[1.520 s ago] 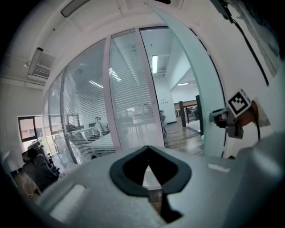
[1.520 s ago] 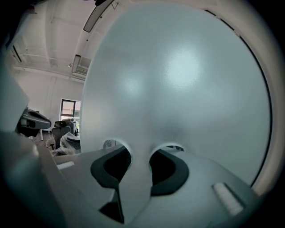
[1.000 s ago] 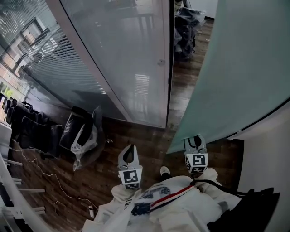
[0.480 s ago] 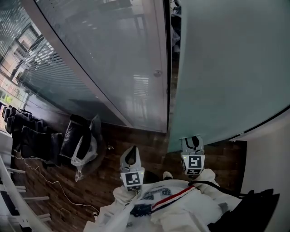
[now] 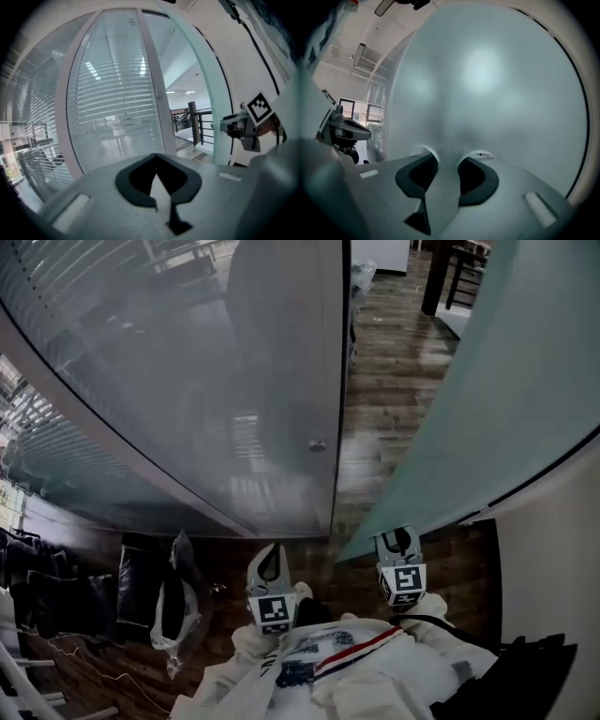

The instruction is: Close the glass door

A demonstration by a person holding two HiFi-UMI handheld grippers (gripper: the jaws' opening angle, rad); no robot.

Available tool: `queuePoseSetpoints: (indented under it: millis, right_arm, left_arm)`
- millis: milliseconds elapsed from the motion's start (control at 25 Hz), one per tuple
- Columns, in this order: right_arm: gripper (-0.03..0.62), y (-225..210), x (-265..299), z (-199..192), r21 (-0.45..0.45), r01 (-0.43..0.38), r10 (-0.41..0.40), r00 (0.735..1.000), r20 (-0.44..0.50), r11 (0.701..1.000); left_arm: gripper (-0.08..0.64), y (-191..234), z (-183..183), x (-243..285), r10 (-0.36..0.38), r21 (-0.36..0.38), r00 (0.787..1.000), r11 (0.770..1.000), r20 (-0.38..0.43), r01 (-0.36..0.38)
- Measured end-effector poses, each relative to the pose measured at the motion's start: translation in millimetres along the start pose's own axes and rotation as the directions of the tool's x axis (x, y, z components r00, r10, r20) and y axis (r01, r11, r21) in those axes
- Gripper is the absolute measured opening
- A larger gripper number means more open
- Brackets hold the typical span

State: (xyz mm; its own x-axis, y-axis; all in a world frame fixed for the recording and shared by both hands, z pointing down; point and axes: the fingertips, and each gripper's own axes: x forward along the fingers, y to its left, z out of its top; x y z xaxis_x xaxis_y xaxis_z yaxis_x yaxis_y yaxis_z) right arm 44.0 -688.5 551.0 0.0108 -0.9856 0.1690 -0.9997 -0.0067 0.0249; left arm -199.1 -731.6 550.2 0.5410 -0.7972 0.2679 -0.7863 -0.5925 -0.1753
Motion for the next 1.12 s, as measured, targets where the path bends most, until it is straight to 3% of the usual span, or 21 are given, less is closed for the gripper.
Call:
queuePoseSetpoints:
  millis: [640,920,1120]
  right_arm:
    - [0.132,-19.4,63.2,15.6,0.01,0.16,-0.16,0.987,0.014,0.987]
    - [0.133,-23.0,84.4,17.1,0.014,0.199,-0.199,0.98,-0.001,0.98]
    - [0.133,-30.8,101.1,19.0,0.014,0.207,-0.207,0.978,0.001,0.978]
  left_arm:
    - [0.002,43.9,11.2,83.2,-0.229,0.01,0.973,0.973,0.04,0.229]
    - [0.002,27.6,9.5,94.6,-0.334,0.035,0.941,0.942,0.054,0.333]
    - [0.002,20.1,13.2,107.8,-0.36,0.057,0.932,0.932,0.046,0.357]
